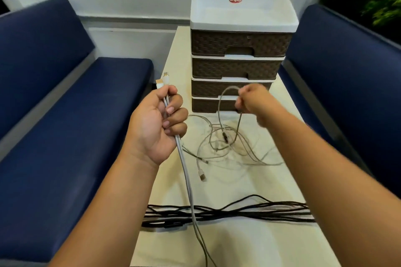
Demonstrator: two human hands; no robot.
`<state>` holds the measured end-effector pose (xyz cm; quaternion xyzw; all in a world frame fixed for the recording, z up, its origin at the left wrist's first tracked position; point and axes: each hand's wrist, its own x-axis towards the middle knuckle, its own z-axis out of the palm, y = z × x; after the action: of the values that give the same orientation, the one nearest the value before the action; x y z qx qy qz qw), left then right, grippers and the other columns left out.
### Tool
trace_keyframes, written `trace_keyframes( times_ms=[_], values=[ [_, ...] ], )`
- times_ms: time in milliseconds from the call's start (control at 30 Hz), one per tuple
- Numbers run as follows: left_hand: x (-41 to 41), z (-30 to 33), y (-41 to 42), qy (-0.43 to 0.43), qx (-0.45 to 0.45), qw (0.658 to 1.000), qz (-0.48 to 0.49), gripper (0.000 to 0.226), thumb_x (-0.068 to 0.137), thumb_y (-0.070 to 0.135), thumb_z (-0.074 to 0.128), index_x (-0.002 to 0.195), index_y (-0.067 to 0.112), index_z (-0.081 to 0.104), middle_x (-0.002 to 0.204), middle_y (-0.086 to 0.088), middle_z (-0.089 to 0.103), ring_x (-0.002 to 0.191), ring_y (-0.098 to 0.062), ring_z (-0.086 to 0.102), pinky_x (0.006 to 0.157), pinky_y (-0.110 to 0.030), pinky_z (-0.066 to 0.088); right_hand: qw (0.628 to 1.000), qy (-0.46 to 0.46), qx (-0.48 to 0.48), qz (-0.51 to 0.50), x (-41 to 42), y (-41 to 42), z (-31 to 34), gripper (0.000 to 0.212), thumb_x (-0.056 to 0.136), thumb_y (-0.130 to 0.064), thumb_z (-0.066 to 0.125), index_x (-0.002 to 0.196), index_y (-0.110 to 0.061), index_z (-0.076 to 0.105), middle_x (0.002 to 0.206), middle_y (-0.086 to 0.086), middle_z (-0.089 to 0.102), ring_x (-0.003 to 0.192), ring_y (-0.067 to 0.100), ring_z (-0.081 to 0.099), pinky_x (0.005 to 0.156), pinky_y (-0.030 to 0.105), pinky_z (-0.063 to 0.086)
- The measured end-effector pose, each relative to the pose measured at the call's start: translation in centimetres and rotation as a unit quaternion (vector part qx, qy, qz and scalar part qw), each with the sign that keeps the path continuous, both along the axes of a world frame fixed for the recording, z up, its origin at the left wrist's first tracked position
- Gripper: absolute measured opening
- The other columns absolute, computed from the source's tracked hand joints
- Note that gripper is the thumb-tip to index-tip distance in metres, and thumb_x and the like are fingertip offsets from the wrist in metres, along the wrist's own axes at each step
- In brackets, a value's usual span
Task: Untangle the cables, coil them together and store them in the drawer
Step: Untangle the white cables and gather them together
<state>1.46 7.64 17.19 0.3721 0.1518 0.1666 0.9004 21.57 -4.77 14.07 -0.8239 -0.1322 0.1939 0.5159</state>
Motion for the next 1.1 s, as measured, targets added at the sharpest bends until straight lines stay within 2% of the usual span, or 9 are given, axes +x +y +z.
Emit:
trace_keyframes(
  times_ms=[67,133,267,367,467,567,667,767,1100],
  values=[
    [0.3,0.1,-0.1,0.0,0.001,1.0,-0.005,0.024,0.1,0.026,0.038,0.081,0.019,0.05,0.058,0.007,0.029,0.042,-0.004,0.019,0.04,-0.017,0.01,0.987,0.095,0.132,-0.015,0.4,-1.1,4.3,0.015,0.102,-0.014,0.041,0.1,-0.013,0.056,0.061,0.001,0.052,0.07,0.016,0.063,0.074,0.033,0.054],
    [0.6,0.3,-0.3,-0.009,-0.003,1.0,-0.009,0.024,0.1,0.026,0.038,0.08,0.019,0.05,0.057,0.007,0.03,0.041,-0.004,0.019,0.04,-0.016,0.01,0.963,0.123,0.239,0.017,0.8,-1.9,7.5,0.018,0.104,-0.016,0.037,0.106,-0.011,0.054,0.061,0.0,0.049,0.069,0.016,0.063,0.084,0.04,0.058],
    [1.2,0.4,-0.8,-0.029,-0.029,0.999,-0.005,0.027,0.101,0.03,0.038,0.08,0.018,0.05,0.056,0.007,0.029,0.041,-0.003,0.019,0.04,-0.016,0.01,0.918,0.113,0.374,0.069,0.3,-2.7,11.1,0.021,0.104,-0.016,0.033,0.09,-0.015,0.049,0.062,-0.002,0.046,0.058,0.012,0.051,0.07,0.034,0.055],
    [1.9,0.1,-1.1,-0.019,-0.045,0.999,-0.018,0.03,0.1,0.038,0.042,0.082,0.016,0.052,0.057,0.007,0.027,0.041,-0.004,0.02,0.038,-0.015,0.014,0.882,0.146,0.433,0.114,-2.2,-3.4,10.9,0.018,0.103,-0.016,0.035,0.101,-0.013,0.052,0.064,-0.002,0.042,0.055,0.011,0.043,0.061,0.028,0.045],
    [2.7,-0.5,-1.8,0.016,-0.046,0.998,-0.05,0.041,0.095,0.052,0.047,0.089,0.012,0.057,0.062,0.006,0.031,0.045,-0.003,0.021,0.04,-0.014,0.016,0.905,0.092,0.375,0.18,-6.2,-3.9,7.6,0.017,0.104,-0.012,0.035,0.103,-0.01,0.052,0.064,0.0,0.044,0.055,0.012,0.041,0.06,0.028,0.043],
    [3.5,-1.7,-2.4,0.048,-0.037,0.996,-0.072,0.055,0.089,0.062,0.051,0.1,0.009,0.06,0.07,0.003,0.047,0.046,-0.003,0.026,0.042,-0.013,0.019,0.92,0.03,0.295,0.256,-10.3,-5.0,2.9,0.012,0.102,-0.006,0.04,0.103,-0.008,0.052,0.065,0.001,0.051,0.058,0.012,0.045,0.059,0.023,0.041],
    [4.1,-2.8,-2.3,0.053,-0.047,0.996,-0.054,0.039,0.096,0.05,0.05,0.108,0.014,0.06,0.076,0.006,0.06,0.042,-0.002,0.031,0.041,-0.014,0.019,0.924,0.033,0.235,0.299,-12.7,-6.6,-1.2,0.007,0.1,-0.009,0.046,0.1,-0.009,0.054,0.065,-0.002,0.054,0.06,0.01,0.049,0.06,0.019,0.043],
    [4.4,-3.2,-2.0,0.042,-0.041,0.998,-0.013,0.025,0.101,0.038,0.046,0.104,0.019,0.062,0.073,0.01,0.058,0.043,-0.002,0.028,0.039,-0.014,0.018,0.934,0.041,0.171,0.31,-13.5,-8.0,-4.2,0.01,0.101,-0.008,0.045,0.099,-0.009,0.055,0.065,-0.006,0.054,0.062,0.011,0.05,0.064,0.02,0.044],
    [4.5,-3.0,-1.7,0.032,0.057,0.997,0.05,0.029,0.104,0.035,0.042,0.105,0.016,0.063,0.068,0.008,0.051,0.046,-0.005,0.028,0.04,-0.016,0.023,0.944,0.096,0.073,0.307,-13.7,-9.6,-8.1,0.013,0.103,-0.012,0.043,0.097,-0.017,0.053,0.07,-0.002,0.054,0.069,0.014,0.054,0.073,0.024,0.049]
  ],
)
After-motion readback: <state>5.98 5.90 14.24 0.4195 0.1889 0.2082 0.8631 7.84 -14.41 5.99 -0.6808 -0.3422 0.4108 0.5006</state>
